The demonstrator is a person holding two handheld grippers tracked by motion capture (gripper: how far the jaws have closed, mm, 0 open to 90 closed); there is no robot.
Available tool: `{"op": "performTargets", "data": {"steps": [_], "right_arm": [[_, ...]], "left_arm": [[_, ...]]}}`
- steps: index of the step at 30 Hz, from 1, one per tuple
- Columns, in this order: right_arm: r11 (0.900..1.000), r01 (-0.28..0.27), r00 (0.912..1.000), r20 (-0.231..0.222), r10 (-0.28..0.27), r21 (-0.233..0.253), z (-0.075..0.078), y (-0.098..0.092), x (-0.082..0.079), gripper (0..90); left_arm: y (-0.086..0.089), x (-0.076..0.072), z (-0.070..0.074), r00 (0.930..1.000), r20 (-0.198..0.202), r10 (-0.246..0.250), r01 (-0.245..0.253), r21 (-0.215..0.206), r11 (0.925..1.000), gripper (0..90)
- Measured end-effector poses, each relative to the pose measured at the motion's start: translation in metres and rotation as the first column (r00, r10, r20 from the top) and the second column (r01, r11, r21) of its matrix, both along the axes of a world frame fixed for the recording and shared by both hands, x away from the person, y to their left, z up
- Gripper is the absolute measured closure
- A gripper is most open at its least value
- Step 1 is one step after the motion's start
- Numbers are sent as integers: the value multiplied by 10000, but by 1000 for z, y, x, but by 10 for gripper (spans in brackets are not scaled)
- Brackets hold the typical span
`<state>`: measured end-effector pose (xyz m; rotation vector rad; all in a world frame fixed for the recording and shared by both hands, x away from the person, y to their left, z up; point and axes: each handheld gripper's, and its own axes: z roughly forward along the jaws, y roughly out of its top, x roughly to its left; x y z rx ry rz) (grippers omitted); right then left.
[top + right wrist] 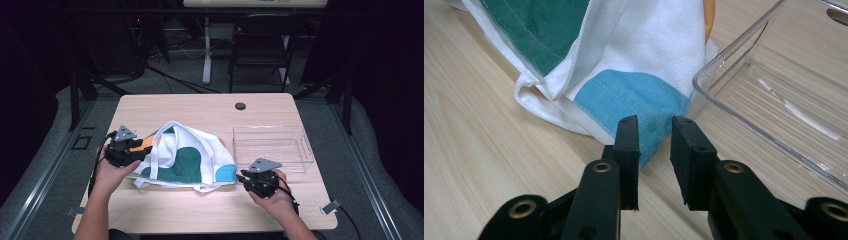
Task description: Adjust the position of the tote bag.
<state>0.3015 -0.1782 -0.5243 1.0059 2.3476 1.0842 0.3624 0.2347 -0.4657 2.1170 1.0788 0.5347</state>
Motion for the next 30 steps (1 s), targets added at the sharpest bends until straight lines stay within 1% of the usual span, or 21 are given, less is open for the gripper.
{"op": "performTargets", "data": {"steps": [1,4,5,9,10,11,15,19,21,22,23,24,25,27,28,29,30], "right_arm": [[10000,11,10000,-31,-11,-19,0,0,0,752],[10000,18,10000,-94,-18,25,0,0,0,762],[10000,-44,9999,-118,43,-18,1,0,0,765],[10000,-81,9999,-117,80,-49,1,1,0,771],[9999,-90,9998,-164,89,-94,0,1,0,774],[9999,-90,9998,-164,89,-94,0,1,0,774],[10000,-69,9999,-136,68,-67,0,1,0,773],[10000,-43,9999,-150,42,-35,0,0,0,771],[10000,-34,9999,-167,34,-19,0,0,1,767],[10000,-14,9999,-167,14,-10,0,0,1,765],[10000,-41,9998,-182,40,-5,0,0,1,763],[10000,-22,9999,-168,23,65,-1,1,2,761],[10000,-46,9998,-186,46,0,0,1,2,760],[10000,-73,9998,-194,73,8,-1,1,3,757],[10000,-70,9998,-201,71,38,-1,2,3,756],[10000,-82,9997,-222,82,23,-1,2,4,755],[9999,-108,9996,-248,109,15,-1,2,4,755]], "left_arm": [[0,0,0,10000,-10,-23,24,74,10000,546],[-1,0,0,9999,-90,-55,55,21,10000,548],[-2,0,0,9998,-149,-141,141,-22,9999,549],[-5,0,0,9996,-228,-193,193,6,9998,553],[-7,0,0,9991,-288,-302,303,18,9995,556],[-7,0,0,9991,-288,-302,303,18,9995,557],[-12,1,-3,9978,-484,-459,470,206,9987,561],[-17,0,-4,9961,-665,-585,601,215,9980,571],[-19,1,-7,9958,-730,-561,591,399,9975,572],[-19,2,-8,9948,-848,-563,607,514,9968,571],[-20,2,-10,9955,-816,-478,526,572,9970,571],[-20,3,-12,9944,-932,-502,559,597,9966,571],[-20,3,-13,9939,-990,-480,543,621,9966,570],[-20,4,-16,9926,-1120,-470,542,622,9966,571],[-20,4,-18,9908,-1258,-493,571,590,9966,573],[-20,4,-20,9910,-1271,-432,507,567,9971,574],[-19,5,-23,9900,-1339,-444,506,438,9978,575]]}}
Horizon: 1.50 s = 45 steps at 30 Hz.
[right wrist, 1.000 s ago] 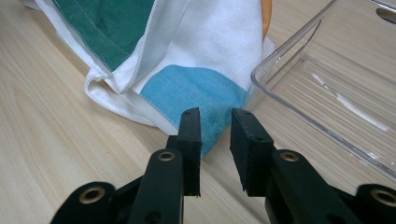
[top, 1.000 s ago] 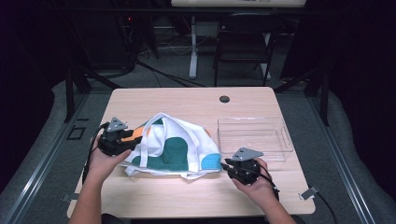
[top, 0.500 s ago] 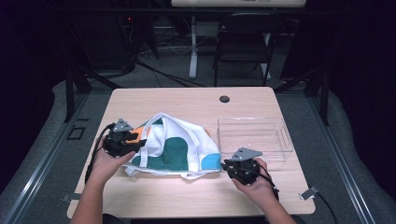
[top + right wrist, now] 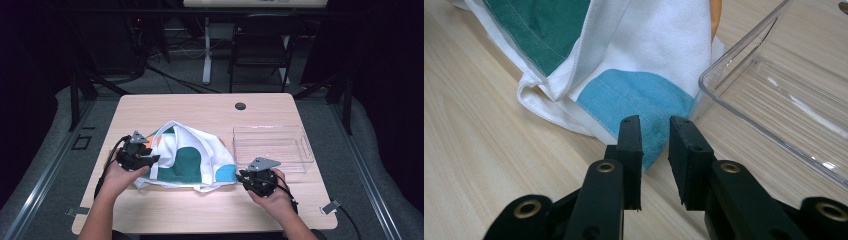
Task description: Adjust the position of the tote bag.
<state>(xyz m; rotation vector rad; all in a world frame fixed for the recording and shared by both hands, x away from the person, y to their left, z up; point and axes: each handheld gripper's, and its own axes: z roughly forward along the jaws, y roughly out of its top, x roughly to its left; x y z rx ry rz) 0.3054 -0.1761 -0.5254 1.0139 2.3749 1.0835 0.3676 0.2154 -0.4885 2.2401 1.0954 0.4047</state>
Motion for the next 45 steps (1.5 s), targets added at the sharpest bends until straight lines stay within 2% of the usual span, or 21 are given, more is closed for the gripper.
{"op": "performTargets", "data": {"steps": [4,16,17,21,27,41,45], "right_arm": [[10000,-32,10000,-10,32,71,0,2,1,750],[9994,-143,9999,-68,145,316,0,4,6,733],[9990,-142,9999,-17,143,435,1,5,6,732],[9973,-266,9995,201,253,679,4,6,6,732],[9962,-383,9990,275,363,782,4,10,9,726],[9955,-384,9989,317,358,864,4,10,9,716],[9956,-361,9989,340,332,866,5,9,8,716]], "left_arm": [[2,2,-10,9994,-277,229,-229,-5,9997,573],[7,2,-22,9957,-756,542,-535,105,9985,525],[8,2,-25,9950,-788,607,-590,238,9980,520],[10,2,-29,9924,-1069,615,-592,244,9979,502],[8,0,-36,9866,-1510,619,-569,371,9977,481],[7,2,-39,9826,-1789,490,-473,137,9988,480],[6,1,-39,9828,-1775,518,-487,216,9986,497]]}}
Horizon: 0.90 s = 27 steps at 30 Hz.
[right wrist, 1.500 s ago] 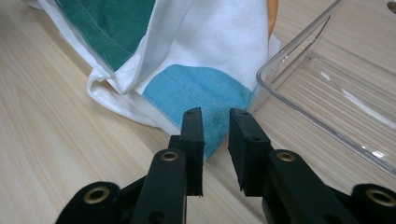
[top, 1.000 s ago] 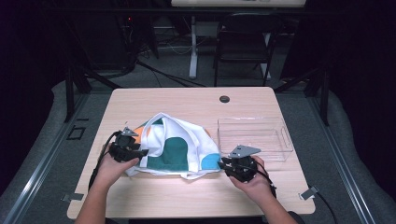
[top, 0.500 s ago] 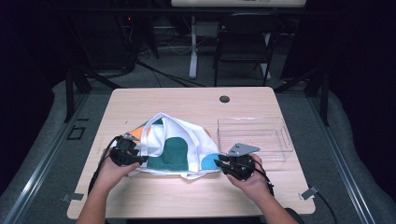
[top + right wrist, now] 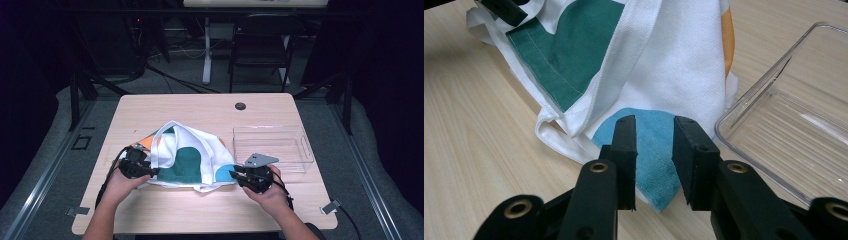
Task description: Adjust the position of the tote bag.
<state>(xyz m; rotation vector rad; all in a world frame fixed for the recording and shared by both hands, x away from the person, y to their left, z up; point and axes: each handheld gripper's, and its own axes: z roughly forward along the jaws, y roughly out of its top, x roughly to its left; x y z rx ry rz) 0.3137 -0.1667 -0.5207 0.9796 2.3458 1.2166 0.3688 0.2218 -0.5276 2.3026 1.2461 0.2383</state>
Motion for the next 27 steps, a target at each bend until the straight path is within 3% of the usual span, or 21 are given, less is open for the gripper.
{"op": "performTargets", "data": {"steps": [15,19,27], "right_arm": [[9999,101,9999,39,-101,55,1,-2,0,709],[9999,124,9999,49,-124,96,1,-2,0,708],[9998,139,9999,94,-140,146,1,-3,0,703]], "left_arm": [[1,-3,5,9991,-412,-93,102,207,9997,540],[4,-4,6,9989,-457,30,-28,44,10000,539],[1,-3,4,9974,-676,-266,267,16,9996,520]]}}
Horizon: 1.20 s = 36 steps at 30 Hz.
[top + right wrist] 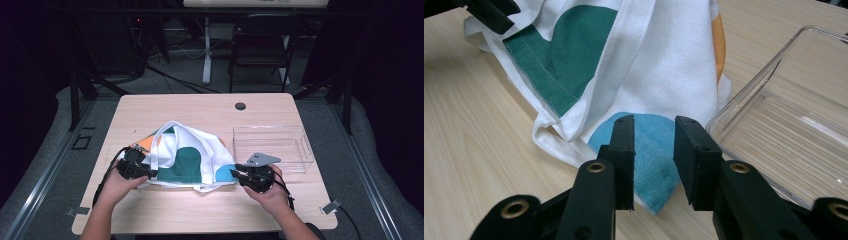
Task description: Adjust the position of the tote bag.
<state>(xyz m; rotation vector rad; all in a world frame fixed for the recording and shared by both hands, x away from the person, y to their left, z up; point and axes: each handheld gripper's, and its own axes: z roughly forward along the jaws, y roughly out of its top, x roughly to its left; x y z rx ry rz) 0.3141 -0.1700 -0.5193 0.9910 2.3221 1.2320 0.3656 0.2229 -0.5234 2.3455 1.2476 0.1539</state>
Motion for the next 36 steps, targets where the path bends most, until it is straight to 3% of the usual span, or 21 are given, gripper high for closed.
{"op": "performTargets", "data": {"steps": [2,9,18,21,28,36], "right_arm": [[10000,55,10000,8,-55,77,0,0,0,701],[10000,44,10000,-15,-44,79,0,0,0,698],[9999,133,9999,-5,-133,111,0,-1,1,695],[9998,130,9999,6,-130,121,0,-1,1,694],[9998,137,9999,0,-137,126,0,-2,1,693],[9998,135,9999,-1,-135,148,0,-1,0,691]], "left_arm": [[-1,0,-1,10000,-39,-84,85,163,9998,519],[-1,0,0,10000,17,-80,79,77,9999,530],[-1,-1,4,9997,218,-52,56,-221,9997,559],[-1,-2,7,9994,339,-47,65,-520,9986,573],[-1,-1,4,9997,252,2,4,-236,9997,570],[1,0,3,9997,19,230,-230,-325,9992,543]]}}
